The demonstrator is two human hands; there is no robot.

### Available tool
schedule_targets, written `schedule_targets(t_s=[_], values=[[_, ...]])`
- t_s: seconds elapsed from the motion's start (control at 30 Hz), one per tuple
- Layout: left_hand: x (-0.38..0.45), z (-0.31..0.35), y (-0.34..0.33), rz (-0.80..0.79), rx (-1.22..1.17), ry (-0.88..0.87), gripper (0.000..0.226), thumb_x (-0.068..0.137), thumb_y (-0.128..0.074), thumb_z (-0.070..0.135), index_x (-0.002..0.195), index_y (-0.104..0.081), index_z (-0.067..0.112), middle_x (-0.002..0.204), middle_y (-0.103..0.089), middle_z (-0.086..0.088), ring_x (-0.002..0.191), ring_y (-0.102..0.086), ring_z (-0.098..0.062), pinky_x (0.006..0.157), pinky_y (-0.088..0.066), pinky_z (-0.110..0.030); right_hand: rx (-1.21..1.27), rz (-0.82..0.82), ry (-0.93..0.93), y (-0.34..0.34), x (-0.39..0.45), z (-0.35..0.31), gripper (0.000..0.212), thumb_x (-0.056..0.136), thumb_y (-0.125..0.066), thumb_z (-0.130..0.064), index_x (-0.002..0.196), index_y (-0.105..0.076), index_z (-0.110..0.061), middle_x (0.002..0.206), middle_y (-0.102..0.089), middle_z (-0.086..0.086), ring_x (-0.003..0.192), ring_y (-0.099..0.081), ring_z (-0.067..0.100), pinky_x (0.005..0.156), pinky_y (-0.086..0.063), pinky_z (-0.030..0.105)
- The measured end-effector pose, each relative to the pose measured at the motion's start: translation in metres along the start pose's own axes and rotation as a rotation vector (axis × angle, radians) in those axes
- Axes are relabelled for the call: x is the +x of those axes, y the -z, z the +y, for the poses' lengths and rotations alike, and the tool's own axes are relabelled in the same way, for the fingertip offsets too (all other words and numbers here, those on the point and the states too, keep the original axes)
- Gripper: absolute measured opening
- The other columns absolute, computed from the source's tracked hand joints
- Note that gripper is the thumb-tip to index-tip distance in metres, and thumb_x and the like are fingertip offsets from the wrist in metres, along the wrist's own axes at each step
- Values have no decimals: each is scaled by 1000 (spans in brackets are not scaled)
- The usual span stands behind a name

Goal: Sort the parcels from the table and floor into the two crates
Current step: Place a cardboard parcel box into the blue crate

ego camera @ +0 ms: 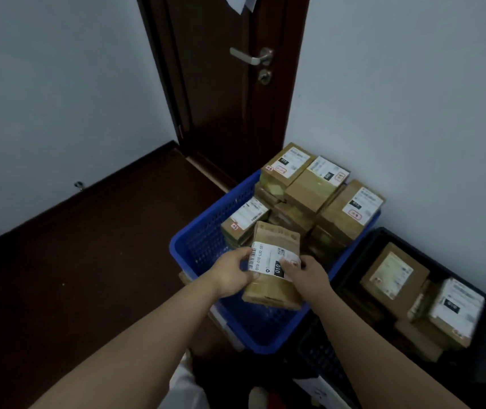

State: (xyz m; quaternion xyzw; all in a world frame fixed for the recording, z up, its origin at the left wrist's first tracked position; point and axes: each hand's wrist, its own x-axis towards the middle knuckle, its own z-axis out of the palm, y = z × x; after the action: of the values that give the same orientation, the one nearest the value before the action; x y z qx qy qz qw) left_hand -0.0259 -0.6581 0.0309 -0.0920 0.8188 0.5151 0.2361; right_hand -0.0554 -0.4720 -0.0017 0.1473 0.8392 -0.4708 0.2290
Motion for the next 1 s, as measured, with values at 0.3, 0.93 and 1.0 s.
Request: schedule_targets(t_s=[0.3, 0.93, 1.0], values=[[93, -30, 113, -181, 214, -45, 70, 88, -64, 2, 150, -33, 15, 142, -49, -4, 127, -50, -15, 107, -43, -32, 195, 23, -213, -89, 60, -61, 52, 82, -76, -34, 123, -53, -13, 115, -61, 6, 103, -62, 24, 87, -56, 46], [233, -48, 151, -452, 715, -170, 80, 91, -63, 27, 154, -15, 12, 159, -18, -8, 148, -7, -29, 117, -15, -35, 302, 223, -392, -160, 181, -76, 60, 78, -81, -22, 122, -43, -6, 108, -55, 4, 88, -55, 18, 67, -49, 28], [254, -51, 148, -439, 843, -159, 89, 90, -63, 34, 155, -7, 12, 163, 2, -6, 148, 14, -30, 119, -8, -46, 294, 224, -375, -162, 202, -73, 61, 79, -80, -22, 124, -43, -5, 108, -55, 3, 89, -55, 17, 62, -45, 23]])
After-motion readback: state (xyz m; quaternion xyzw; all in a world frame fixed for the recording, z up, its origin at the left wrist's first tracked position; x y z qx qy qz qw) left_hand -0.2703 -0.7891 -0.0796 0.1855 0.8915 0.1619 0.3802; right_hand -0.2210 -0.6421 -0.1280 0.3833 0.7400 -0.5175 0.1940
